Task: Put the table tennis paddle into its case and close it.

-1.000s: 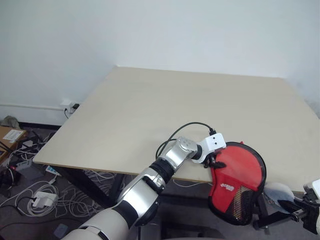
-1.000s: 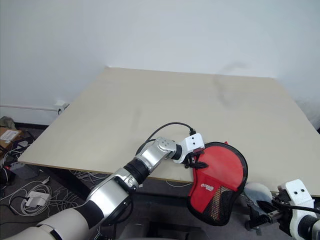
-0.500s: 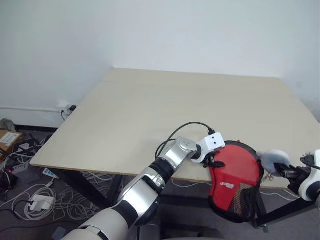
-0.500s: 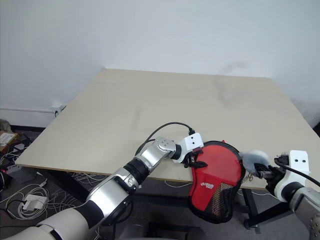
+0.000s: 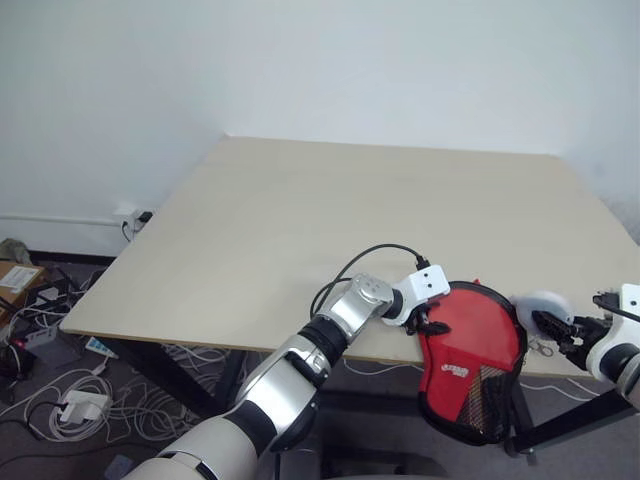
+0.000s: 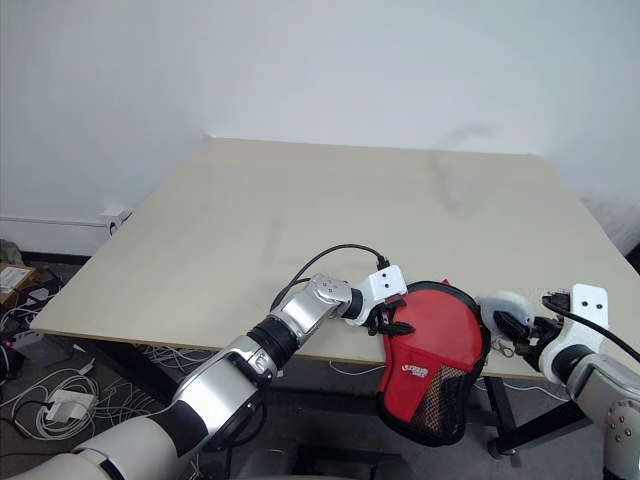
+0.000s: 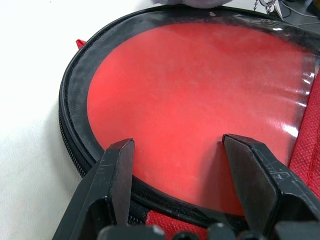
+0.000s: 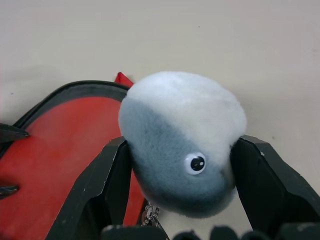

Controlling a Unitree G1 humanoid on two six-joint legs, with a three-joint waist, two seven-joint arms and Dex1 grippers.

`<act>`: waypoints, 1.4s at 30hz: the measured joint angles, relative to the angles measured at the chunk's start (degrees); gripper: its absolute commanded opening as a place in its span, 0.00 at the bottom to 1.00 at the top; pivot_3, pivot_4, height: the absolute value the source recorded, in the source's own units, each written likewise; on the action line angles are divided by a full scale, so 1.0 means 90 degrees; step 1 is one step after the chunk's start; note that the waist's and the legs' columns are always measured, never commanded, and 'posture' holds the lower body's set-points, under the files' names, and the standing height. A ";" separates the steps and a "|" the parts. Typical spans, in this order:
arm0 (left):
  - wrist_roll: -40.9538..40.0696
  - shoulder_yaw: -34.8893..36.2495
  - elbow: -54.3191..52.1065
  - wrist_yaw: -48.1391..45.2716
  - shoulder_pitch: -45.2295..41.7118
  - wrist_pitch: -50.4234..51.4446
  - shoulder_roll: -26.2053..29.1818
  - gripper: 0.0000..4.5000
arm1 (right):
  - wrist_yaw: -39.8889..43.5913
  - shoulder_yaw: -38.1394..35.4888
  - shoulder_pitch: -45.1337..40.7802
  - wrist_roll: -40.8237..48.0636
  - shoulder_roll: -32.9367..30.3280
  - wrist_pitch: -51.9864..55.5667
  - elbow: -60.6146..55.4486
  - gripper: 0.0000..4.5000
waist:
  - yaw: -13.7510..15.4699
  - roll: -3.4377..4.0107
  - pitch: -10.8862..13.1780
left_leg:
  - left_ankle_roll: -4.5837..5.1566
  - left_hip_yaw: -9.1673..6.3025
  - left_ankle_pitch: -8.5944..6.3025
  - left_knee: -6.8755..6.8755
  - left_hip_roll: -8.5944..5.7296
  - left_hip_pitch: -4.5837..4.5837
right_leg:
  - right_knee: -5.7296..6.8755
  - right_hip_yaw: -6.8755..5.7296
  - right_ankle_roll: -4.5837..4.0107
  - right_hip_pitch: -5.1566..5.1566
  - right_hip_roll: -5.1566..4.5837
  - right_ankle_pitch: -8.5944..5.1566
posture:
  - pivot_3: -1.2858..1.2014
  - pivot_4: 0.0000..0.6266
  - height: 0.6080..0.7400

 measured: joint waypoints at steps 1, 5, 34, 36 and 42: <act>0.0000 0.0000 0.0000 0.0001 0.0000 0.0000 0.0000 0.66 | 0.0030 -0.0001 -0.0042 0.0022 -0.0071 -0.0004 0.0000 0.70 | 0.0000 0.0001 0.0000 | 0.0000 0.0000 0.0000 0.0000 0.0000 0.0000 | 0.0000 0.0000 0.0000 -0.0001 0.0000 0.0000 | 0.52 0.00 0.81; -0.0001 0.0000 0.0001 0.0001 0.0000 0.0000 0.0000 0.66 | -0.0024 -0.0021 -0.0338 -0.0081 -0.0347 -0.0174 -0.0005 0.70 | 0.0001 0.0000 0.0000 | 0.0000 0.0001 0.0000 0.0000 0.0000 0.0000 | 0.0000 0.0001 0.0000 -0.0001 0.0000 0.0000 | 0.52 0.00 0.81; -0.0016 -0.0011 0.0029 0.0049 -0.0007 -0.0016 0.0000 0.66 | 0.2104 -0.1090 0.1823 0.1005 -0.1762 0.2125 -0.0299 1.00 | -0.0005 -0.0021 0.0003 | 0.0010 0.0007 -0.0006 0.0001 -0.0004 0.0001 | -0.0005 -0.0001 -0.0006 0.0000 -0.0017 -0.0011 | 0.52 0.00 0.81; -0.0016 -0.0008 0.0049 0.0058 -0.0008 -0.0035 0.0000 0.66 | 0.2229 -0.1070 0.2151 0.1039 -0.1557 0.1922 -0.0587 1.00 | -0.0010 -0.0022 0.0002 | 0.0010 0.0008 -0.0007 0.0002 -0.0005 0.0001 | -0.0006 -0.0001 -0.0005 0.0001 -0.0019 -0.0011 | 0.52 0.00 0.81; -0.0016 -0.0006 0.0079 0.0049 -0.0020 -0.0058 0.0000 0.66 | 0.2025 -0.0172 0.2445 0.0630 -0.1031 0.1036 -0.0859 1.00 | -0.0023 -0.0038 0.0002 | 0.0010 0.0007 -0.0008 0.0000 -0.0007 0.0000 | -0.0009 -0.0003 -0.0004 0.0000 -0.0024 -0.0012 | 0.52 0.00 0.81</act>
